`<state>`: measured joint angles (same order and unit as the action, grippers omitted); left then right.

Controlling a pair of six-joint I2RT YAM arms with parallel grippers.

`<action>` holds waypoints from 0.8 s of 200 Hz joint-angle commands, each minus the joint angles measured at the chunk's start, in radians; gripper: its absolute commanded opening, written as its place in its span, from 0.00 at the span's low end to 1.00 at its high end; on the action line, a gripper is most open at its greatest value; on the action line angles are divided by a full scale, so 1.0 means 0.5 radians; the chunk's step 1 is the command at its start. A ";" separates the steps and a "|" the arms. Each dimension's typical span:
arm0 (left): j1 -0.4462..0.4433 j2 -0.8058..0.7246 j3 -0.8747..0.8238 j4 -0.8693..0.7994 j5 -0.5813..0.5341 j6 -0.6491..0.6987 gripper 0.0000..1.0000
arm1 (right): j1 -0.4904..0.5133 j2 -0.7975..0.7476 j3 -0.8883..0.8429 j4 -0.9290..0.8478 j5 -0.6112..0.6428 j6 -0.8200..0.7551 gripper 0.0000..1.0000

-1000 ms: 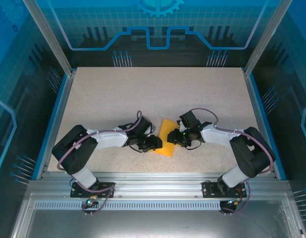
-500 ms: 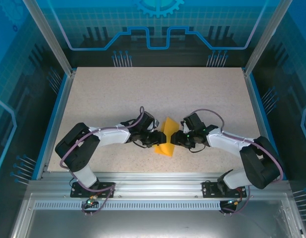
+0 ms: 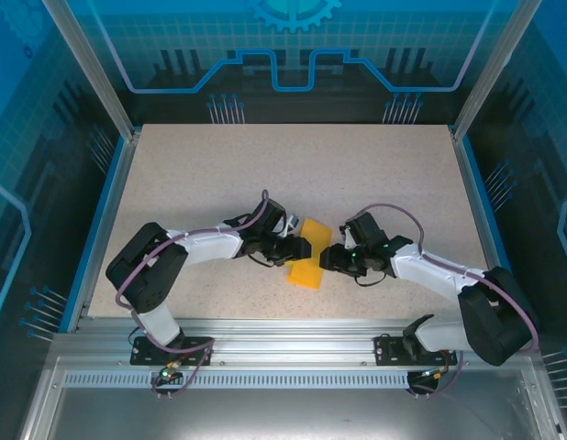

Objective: Fold a paper plane with a square sheet of paper (pick it up from the middle)
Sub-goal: Fold the triangle a second time at the center of the table.

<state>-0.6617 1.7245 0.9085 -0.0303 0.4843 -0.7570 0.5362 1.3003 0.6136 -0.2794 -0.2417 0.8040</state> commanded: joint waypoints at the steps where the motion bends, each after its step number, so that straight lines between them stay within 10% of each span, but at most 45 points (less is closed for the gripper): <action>1: 0.017 0.041 0.054 -0.007 0.068 0.037 0.49 | 0.002 -0.106 -0.039 -0.054 0.046 -0.029 0.51; 160: 0.138 0.260 0.150 0.199 0.311 -0.128 0.50 | 0.392 -0.545 0.009 -0.282 0.556 -0.491 0.67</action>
<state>-0.6094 1.8301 0.9554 0.0265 0.5632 -0.7837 0.7033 1.0004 0.5667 -0.3450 0.0338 0.6025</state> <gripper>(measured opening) 0.501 0.679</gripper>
